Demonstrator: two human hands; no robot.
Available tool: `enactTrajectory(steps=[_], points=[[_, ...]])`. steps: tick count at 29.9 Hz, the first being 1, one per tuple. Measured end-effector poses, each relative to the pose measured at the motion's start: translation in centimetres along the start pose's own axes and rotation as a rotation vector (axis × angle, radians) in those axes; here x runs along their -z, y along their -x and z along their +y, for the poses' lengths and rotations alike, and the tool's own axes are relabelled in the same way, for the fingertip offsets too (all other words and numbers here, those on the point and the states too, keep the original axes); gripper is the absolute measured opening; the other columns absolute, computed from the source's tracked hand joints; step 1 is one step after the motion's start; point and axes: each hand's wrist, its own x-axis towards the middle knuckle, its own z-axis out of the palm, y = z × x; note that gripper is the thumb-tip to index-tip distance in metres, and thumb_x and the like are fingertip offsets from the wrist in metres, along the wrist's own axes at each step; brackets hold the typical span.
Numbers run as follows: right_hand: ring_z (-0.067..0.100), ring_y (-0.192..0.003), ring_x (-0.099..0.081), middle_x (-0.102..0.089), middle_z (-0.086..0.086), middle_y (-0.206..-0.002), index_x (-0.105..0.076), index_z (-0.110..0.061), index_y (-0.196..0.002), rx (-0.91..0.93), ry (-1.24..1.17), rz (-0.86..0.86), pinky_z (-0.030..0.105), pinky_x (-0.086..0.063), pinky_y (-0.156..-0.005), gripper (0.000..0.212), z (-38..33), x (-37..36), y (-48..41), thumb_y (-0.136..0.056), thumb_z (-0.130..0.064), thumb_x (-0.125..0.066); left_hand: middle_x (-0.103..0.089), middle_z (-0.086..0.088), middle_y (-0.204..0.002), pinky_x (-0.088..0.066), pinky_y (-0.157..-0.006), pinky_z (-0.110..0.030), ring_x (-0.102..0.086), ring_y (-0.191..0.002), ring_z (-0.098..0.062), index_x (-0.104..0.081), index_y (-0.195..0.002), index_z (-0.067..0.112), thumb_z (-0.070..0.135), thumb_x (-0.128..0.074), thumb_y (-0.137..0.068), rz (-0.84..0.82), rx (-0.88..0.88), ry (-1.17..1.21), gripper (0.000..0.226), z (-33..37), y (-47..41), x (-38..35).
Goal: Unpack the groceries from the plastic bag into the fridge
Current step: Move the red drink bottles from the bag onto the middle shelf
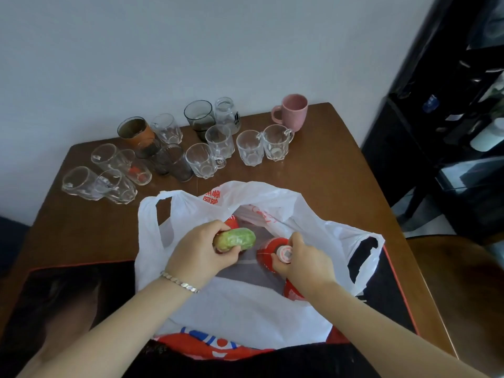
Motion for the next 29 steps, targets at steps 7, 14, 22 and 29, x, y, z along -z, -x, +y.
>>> enactTrajectory(steps=[7, 14, 22, 29], points=[[0.031, -0.101, -0.061, -0.064, 0.01, -0.111, -0.034, -0.016, -0.106, -0.052, 0.062, -0.002, 0.031, -0.039, -0.07, 0.036, -3.1, 0.2, 1.6, -0.091, -0.046, -0.047, -0.058, 0.013, -0.091, -0.039, -0.06, -0.002, -0.061, -0.082, -0.012, -0.06, -0.11, 0.022, 0.03, -0.065, -0.083, 0.091, -0.155, 0.011, 0.029, -1.8, 2.1, 4.8], [0.021, -0.08, -0.062, -0.054, -0.003, -0.08, -0.041, -0.015, -0.106, -0.114, 0.037, 0.283, 0.029, -0.046, -0.063, 0.031, -7.7, 7.0, 5.2, -0.089, -0.037, -0.054, -0.049, 0.017, -0.091, -0.041, -0.063, -0.005, -0.052, -0.082, -0.001, -0.054, -0.107, 0.034, 0.023, -0.052, -0.092, -0.047, -0.339, 0.176, 0.019, -2.0, 0.2, 8.5], [0.014, -0.065, -0.058, -0.058, -0.004, -0.076, -0.045, -0.02, -0.096, -0.334, -0.088, 0.668, 0.028, -0.05, -0.054, 0.034, -4.7, 14.4, 18.3, -0.084, -0.05, -0.056, -0.058, 0.01, -0.096, -0.041, -0.065, -0.007, -0.056, -0.085, -0.001, -0.056, -0.095, 0.031, 0.02, -0.06, -0.087, -0.19, -0.648, 0.25, 0.014, 7.3, -0.1, 8.3], [0.011, -0.068, -0.059, -0.062, -0.005, -0.082, -0.051, -0.023, -0.101, -0.789, -0.08, 0.902, 0.022, -0.052, -0.062, 0.038, 4.9, 12.2, 37.8, -0.083, -0.056, -0.055, -0.061, 0.006, -0.089, -0.038, -0.061, -0.01, -0.057, -0.078, -0.004, -0.059, -0.086, 0.028, 0.024, -0.068, -0.082, -0.469, -1.0, 0.31, 0.011, 23.5, 8.9, 1.6]])
